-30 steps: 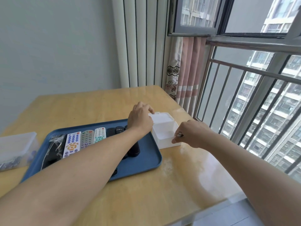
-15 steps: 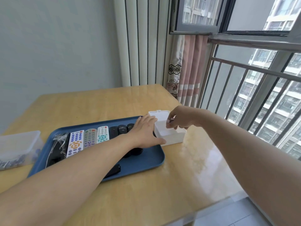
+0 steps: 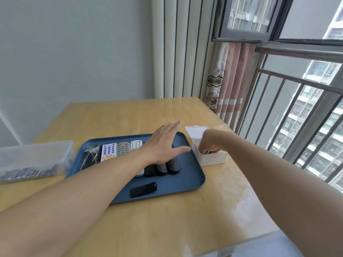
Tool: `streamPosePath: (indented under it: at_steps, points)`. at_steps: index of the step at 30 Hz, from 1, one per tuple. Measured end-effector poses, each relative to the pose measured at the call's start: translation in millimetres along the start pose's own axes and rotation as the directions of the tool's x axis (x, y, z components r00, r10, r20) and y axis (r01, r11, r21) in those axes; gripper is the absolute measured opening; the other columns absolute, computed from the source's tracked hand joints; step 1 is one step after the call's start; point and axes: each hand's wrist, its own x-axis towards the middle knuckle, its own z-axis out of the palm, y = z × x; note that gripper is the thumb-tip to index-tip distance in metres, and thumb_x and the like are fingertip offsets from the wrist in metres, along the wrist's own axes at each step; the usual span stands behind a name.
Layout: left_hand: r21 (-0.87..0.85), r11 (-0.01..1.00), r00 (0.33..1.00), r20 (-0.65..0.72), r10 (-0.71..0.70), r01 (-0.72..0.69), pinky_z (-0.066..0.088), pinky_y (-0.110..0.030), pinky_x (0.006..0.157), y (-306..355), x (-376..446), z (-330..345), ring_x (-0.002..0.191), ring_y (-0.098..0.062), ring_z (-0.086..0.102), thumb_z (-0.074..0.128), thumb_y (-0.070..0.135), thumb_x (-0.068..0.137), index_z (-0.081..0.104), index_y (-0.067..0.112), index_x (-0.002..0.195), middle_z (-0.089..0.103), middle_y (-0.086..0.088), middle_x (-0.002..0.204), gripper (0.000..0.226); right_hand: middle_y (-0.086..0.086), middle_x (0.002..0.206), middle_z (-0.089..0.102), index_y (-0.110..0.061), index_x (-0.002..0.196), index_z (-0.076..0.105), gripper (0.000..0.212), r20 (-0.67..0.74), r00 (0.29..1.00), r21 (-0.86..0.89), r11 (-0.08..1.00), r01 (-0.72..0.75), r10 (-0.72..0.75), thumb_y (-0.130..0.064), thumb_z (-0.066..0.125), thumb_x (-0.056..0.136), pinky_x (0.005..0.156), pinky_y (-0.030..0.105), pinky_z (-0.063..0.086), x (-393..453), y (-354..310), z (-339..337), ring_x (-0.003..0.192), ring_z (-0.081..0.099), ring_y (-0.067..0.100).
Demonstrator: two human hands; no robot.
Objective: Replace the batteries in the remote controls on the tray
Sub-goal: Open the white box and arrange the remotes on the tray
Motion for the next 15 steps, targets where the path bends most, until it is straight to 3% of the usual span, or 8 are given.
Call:
streamPosePath:
  at_steps: [5,8,11,15]
  points:
    - [0.018,0.982,0.979,-0.079,-0.187,0.189,0.011,-0.036,0.124,-48,-31,-31,0.156,-0.017,0.009,0.051,0.046,0.102,0.009,0.021,0.162,0.012,0.001,0.169,0.078,0.001,0.072,0.069,-0.006,0.08,0.061,0.017,-0.012,1.0,0.031,0.999,-0.008,0.008,-0.014,0.065,0.094,0.071,0.027,0.058,-5,-4,-10,0.056,0.063,0.014]
    - [0.003,0.955,0.951,-0.087,-0.297,0.298,0.013,-0.039,0.124,-76,-55,-43,0.155,-0.019,0.013,0.051,0.036,0.103,0.012,0.02,0.162,0.016,-0.001,0.169,0.072,0.002,0.078,0.076,-0.005,0.087,0.072,0.013,-0.174,0.984,-0.049,0.999,0.022,-0.03,-0.016,0.068,0.091,0.071,0.031,0.061,-11,-18,-28,0.055,0.065,0.015]
    - [-0.025,0.919,0.917,-0.068,-0.393,0.393,0.014,-0.038,0.124,-100,-78,-49,0.155,-0.02,0.013,0.046,0.033,0.105,0.016,0.017,0.161,0.017,-0.003,0.168,0.065,0.001,0.08,0.073,-0.013,0.09,0.074,0.012,-0.265,0.951,-0.025,0.987,0.159,-0.16,-0.022,0.069,0.084,0.072,0.033,0.059,-24,-50,-31,0.072,0.07,0.02]
    - [-0.031,0.89,0.887,-0.072,-0.455,0.454,0.017,-0.038,0.124,-124,-107,-50,0.154,-0.021,0.017,0.043,0.028,0.105,0.02,0.015,0.16,0.022,-0.005,0.167,0.061,0.001,0.109,0.072,-0.022,0.109,0.074,0.021,-0.272,0.897,0.007,0.931,0.365,-0.35,-0.03,0.066,0.091,0.081,0.031,0.055,-38,-108,2,0.093,0.065,0.022]
